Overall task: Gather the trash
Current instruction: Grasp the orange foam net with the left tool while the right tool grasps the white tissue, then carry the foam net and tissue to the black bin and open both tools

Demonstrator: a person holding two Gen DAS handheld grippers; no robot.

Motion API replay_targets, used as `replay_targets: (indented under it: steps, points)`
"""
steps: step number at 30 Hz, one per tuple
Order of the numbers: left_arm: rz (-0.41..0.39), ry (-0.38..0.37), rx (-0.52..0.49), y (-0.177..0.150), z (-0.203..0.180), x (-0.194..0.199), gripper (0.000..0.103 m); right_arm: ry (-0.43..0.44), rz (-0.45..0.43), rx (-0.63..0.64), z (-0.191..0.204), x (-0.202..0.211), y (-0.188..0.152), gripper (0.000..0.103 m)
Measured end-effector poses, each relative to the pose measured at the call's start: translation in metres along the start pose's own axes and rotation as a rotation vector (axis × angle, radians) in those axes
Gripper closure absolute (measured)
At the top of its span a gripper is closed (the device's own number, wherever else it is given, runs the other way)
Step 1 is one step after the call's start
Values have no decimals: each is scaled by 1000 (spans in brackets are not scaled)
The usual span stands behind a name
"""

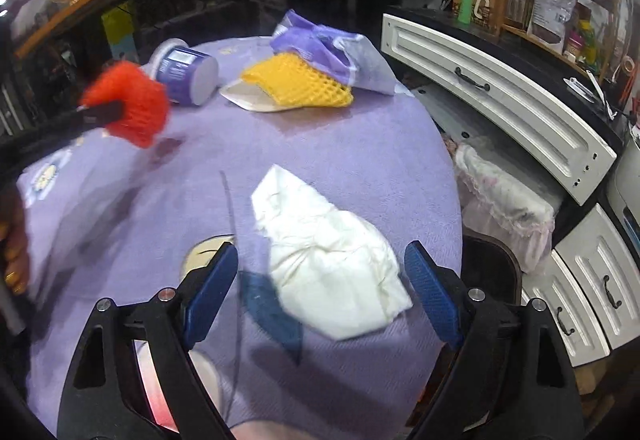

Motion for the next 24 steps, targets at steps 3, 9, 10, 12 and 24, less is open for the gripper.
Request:
replay_targets:
  steps: [3,9,10,12,24]
  points:
    - [-18,-25,0,-1,-5,3,86,2,24,-7,0,-7,-2,42]
    - [-14,-58,29,1,-4,1,86,-2,26,-18,-2,-6,-7,60]
    - [-20,-62,31,1,-5,2,86,1,24,-21,-1,-5,-7,63]
    - [-24,-69,30,1,-6,3,86,5,20,-28,-1,-2,-7,69]
    - [-8,-105,-19,-5,-26,-1,86,26,-26,-120,-23,32,-20,73]
Point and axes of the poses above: each gripper's, at about its wrist camera, not at the fingertips, and x roughly against the way its jaws point, z to its left, y to its top, the point moved 6 cm from there along -x, roughly the way its jaws point, and after that the axes turned 15 degrees about -y, right-handed, at the moved point
